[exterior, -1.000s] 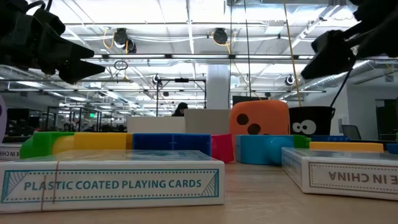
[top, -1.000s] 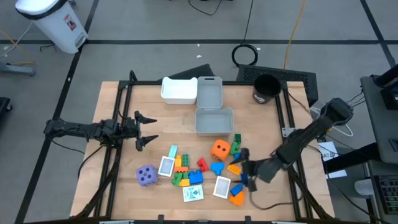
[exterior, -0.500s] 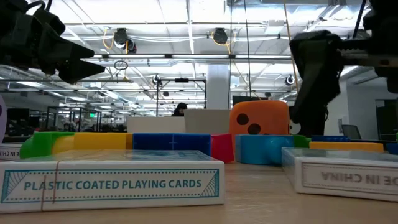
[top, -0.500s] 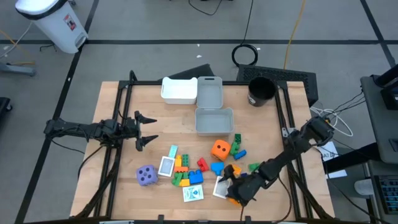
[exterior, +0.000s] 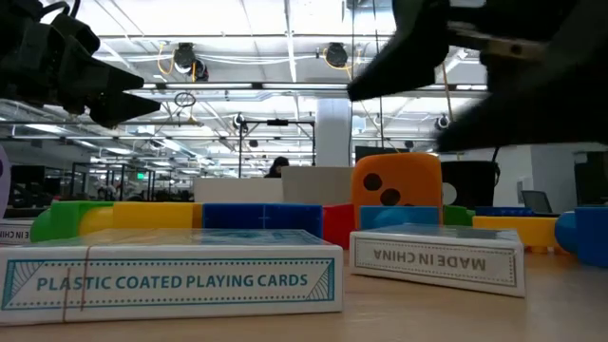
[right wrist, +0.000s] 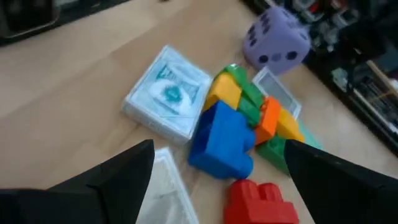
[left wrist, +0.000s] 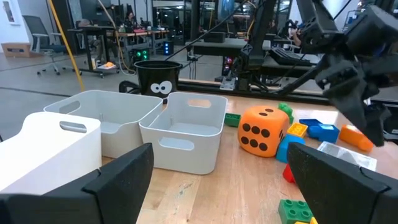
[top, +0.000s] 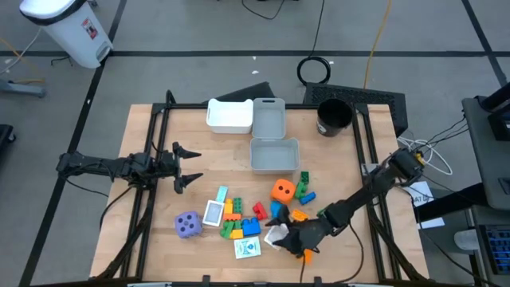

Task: Pick & Place Toys
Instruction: Put the brown playing card box into the top gray bin

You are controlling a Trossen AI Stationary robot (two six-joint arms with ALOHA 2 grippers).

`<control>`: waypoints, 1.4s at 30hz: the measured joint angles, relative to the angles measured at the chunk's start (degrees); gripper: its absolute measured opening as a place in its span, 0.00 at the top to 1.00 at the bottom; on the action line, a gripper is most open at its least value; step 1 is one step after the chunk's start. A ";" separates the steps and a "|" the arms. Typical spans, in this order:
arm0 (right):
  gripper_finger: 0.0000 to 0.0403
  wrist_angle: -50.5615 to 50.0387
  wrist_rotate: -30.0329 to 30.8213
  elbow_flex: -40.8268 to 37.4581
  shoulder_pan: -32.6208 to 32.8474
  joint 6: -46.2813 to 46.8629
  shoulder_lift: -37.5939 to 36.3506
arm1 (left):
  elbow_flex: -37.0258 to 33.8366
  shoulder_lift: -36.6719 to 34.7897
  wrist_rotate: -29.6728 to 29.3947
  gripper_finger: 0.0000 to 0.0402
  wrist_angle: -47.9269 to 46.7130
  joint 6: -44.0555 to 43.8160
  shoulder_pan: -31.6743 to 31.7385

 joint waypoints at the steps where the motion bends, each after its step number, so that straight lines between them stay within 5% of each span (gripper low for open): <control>1: 0.14 -5.34 -2.36 1.02 -0.35 -0.03 -0.61 | 0.00 0.00 0.00 0.07 0.00 0.00 0.00; 4: 0.14 -22.72 -7.85 5.99 -1.91 3.67 -2.01 | 0.00 0.00 -0.02 0.07 -0.03 -0.02 0.00; 8: 0.14 -31.20 -10.95 9.30 -3.85 5.05 -1.94 | 0.00 -0.01 -0.01 0.07 -0.02 -0.01 -0.02; 14: 0.14 -31.40 -21.21 9.51 -6.72 4.53 0.12 | 0.00 0.00 0.00 0.07 -0.02 0.00 -0.02; 27: 0.15 -27.53 -26.68 9.71 -9.90 6.31 7.61 | 0.00 0.00 0.00 0.07 0.00 0.00 0.00; 36: 0.32 -29.41 -29.89 9.58 -11.78 9.64 7.66 | 0.00 0.00 0.00 0.07 -0.02 0.00 -0.01; 42: 0.33 -30.18 -29.66 9.28 -11.16 10.45 3.93 | 0.00 0.00 0.00 0.07 -0.02 -0.02 -0.02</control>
